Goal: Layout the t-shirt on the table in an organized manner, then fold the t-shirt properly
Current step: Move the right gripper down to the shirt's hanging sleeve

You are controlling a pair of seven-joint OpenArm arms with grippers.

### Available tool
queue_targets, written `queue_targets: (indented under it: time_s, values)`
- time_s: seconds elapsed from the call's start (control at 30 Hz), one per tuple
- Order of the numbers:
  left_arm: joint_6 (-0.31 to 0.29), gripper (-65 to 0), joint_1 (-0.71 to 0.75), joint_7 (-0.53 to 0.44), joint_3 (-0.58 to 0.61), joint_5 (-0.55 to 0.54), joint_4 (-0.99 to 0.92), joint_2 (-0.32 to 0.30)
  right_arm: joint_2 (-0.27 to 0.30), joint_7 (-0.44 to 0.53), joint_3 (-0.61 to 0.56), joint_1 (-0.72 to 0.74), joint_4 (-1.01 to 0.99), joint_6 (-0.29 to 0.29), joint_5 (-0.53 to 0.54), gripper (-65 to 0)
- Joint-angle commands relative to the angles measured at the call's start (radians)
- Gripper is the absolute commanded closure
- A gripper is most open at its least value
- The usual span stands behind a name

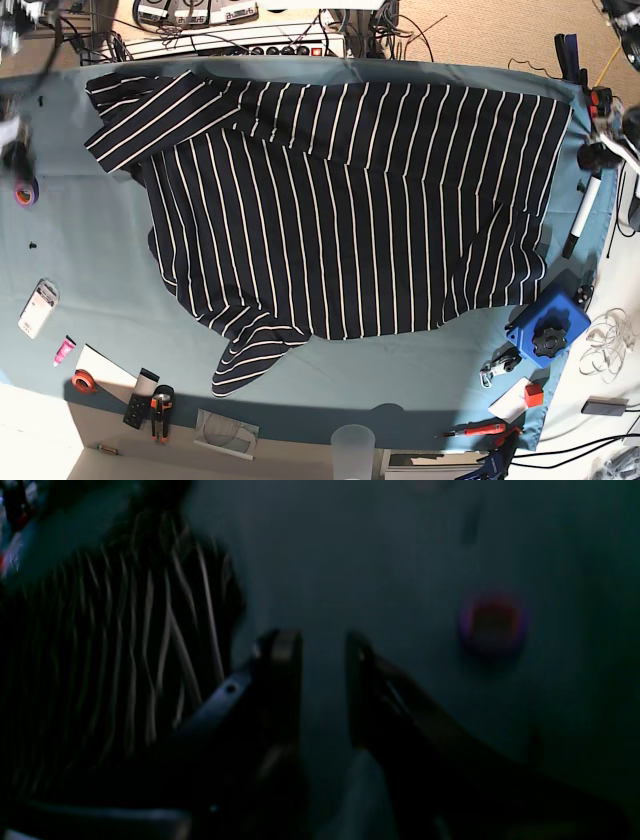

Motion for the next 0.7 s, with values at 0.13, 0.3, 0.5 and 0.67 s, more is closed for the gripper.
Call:
queue_targets:
  time_s: [0.13,0.3,0.5,0.67]
  values:
    - [-0.005,-26.5,-0.032,-0.012,-0.009,-0.019,0.014,-0.022,0.046,0.187,-0.272,0.155,-0.005,-0.035,-0.261,-15.5]
    - [-0.005,-26.5,-0.032,-0.019,-0.009,-0.018,0.014,-0.022,0.045,0.318,-0.551,0.306,-0.182,-0.12,-0.444,-15.5]
    - [-0.005,-26.5,-0.032,-0.023,-0.009,-0.018,0.014,-0.022,0.043,0.303,-0.706,0.468,-0.46,-0.132,-0.465,-15.6]
    - [-0.005,-26.5,-0.032,-0.023,-0.009,-0.018,0.014,-0.022,0.043,0.287,-0.698,0.497,-0.465,-0.131,-0.461,-15.7]
